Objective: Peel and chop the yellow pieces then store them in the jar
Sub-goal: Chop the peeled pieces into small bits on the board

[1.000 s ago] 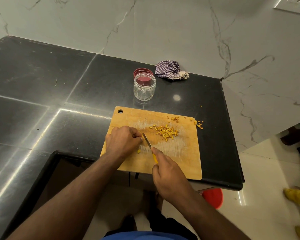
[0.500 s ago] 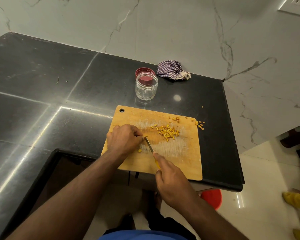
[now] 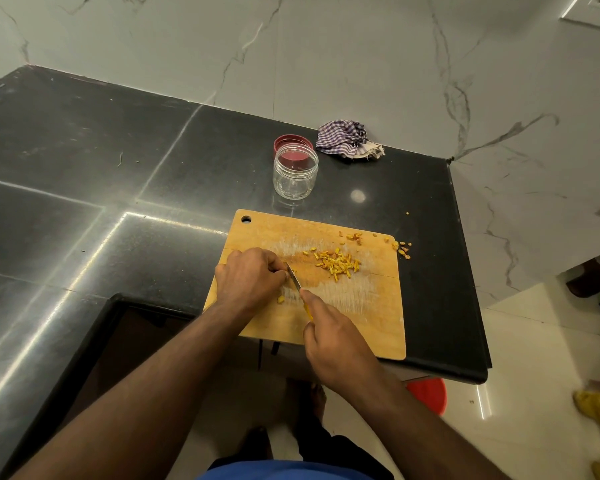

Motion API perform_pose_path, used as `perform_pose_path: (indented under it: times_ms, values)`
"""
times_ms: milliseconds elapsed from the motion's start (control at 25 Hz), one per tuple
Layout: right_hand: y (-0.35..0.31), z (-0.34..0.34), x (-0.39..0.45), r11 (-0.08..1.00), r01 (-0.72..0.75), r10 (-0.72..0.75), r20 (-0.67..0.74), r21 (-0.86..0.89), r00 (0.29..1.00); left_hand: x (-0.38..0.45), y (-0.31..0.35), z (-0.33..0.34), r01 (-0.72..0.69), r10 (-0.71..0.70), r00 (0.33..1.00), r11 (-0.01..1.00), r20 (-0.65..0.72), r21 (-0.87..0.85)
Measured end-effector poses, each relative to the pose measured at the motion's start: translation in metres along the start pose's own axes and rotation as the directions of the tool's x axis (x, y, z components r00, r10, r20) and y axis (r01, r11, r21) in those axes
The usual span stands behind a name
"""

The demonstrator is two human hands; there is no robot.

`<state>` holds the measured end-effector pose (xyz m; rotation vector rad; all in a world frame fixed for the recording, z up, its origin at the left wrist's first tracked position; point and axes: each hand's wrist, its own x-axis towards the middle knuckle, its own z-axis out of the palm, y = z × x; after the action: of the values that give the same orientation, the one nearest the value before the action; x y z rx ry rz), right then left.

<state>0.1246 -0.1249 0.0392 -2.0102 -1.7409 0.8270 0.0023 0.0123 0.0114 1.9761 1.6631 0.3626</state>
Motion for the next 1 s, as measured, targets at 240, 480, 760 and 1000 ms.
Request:
perform_pose_path:
  times_ms: [240,480,760,1000]
  values:
    - [0.01,0.002,-0.024,0.999,0.002,-0.003,0.016,0.039,1.0,-0.001,-0.001,0.001,-0.007,0.007,1.0,1.0,-0.025,0.003]
    - [0.013,-0.007,-0.033,0.991,-0.002,0.013,-0.078,0.131,0.997,0.001,-0.005,-0.001,0.003,-0.003,1.0,1.0,0.029,-0.016]
    - [0.005,-0.001,-0.012,0.997,0.002,0.0,-0.027,0.074,1.0,0.001,-0.002,-0.003,0.019,-0.019,0.999,1.0,0.032,-0.01]
    - [0.007,0.003,-0.007,1.0,-0.01,0.01,0.027,0.018,1.0,0.002,0.002,-0.004,0.026,-0.026,0.999,1.0,0.032,0.001]
